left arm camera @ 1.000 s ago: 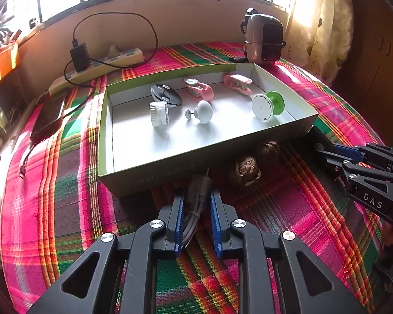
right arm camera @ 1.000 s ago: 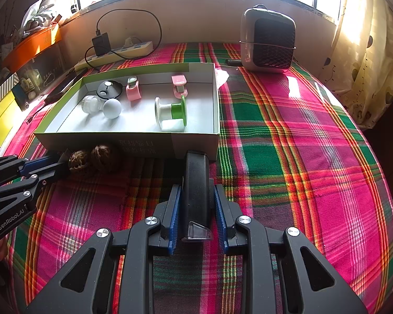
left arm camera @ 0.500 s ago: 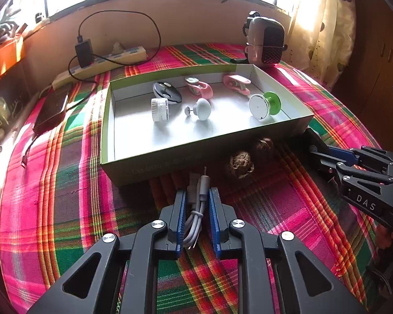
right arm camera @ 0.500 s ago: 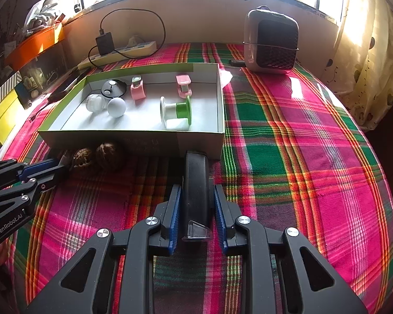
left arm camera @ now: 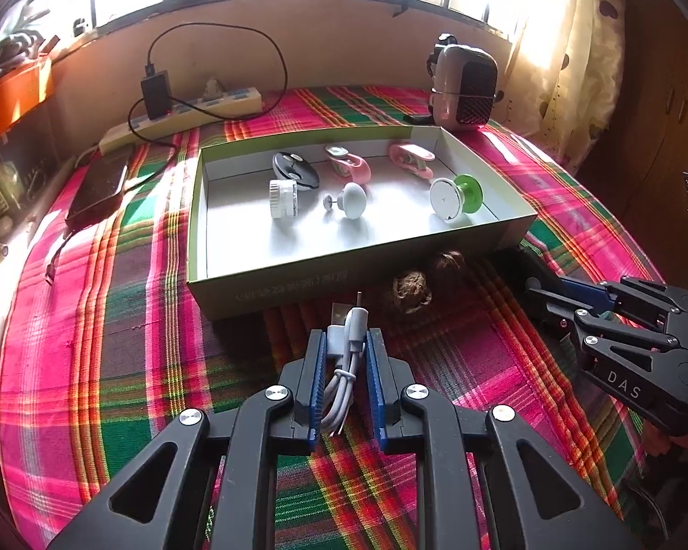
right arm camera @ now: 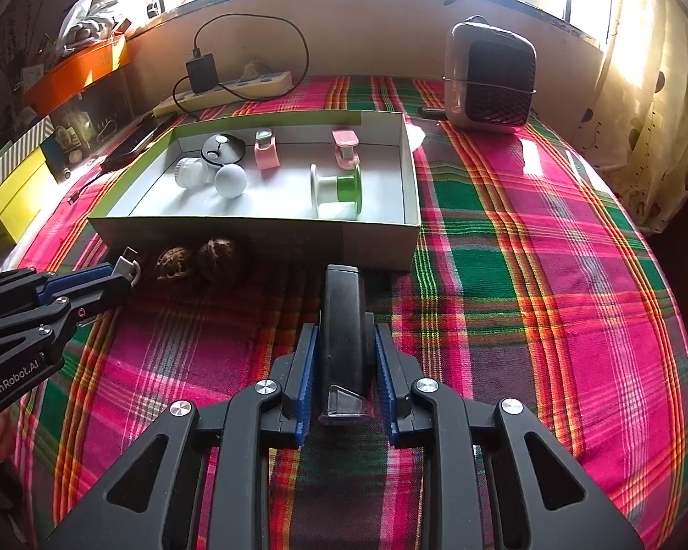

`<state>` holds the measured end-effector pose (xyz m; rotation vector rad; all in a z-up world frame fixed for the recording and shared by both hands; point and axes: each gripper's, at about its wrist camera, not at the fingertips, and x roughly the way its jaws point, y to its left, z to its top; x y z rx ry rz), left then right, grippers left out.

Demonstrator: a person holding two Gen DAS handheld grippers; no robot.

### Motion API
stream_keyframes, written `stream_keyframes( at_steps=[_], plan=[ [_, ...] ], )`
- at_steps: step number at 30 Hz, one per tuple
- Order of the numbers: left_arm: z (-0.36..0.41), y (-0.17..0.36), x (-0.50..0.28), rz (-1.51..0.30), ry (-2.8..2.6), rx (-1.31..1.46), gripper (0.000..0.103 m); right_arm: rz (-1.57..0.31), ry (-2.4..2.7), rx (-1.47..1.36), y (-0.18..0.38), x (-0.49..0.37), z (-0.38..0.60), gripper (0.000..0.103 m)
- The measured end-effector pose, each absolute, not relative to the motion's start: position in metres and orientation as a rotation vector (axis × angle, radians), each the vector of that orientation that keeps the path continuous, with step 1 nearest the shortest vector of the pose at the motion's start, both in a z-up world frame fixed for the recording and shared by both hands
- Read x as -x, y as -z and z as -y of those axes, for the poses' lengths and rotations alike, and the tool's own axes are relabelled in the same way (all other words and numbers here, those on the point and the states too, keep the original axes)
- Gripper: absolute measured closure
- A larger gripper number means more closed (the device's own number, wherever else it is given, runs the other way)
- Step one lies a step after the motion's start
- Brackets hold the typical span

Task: Organize objects
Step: 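Lift and carry the black case and white cable over the box with both tools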

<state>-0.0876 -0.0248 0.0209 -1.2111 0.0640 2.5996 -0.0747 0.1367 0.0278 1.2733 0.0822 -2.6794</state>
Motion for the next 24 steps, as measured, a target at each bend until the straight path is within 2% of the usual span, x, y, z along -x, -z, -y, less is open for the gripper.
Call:
stream_keyframes(
  at_steps=[24],
  plan=[
    [0.034, -0.049, 0.095, 0.010, -2.660, 1.156, 0.088, -0.059, 2.639, -1.161, -0.063, 0.077, -0.126, 0.078]
  ],
)
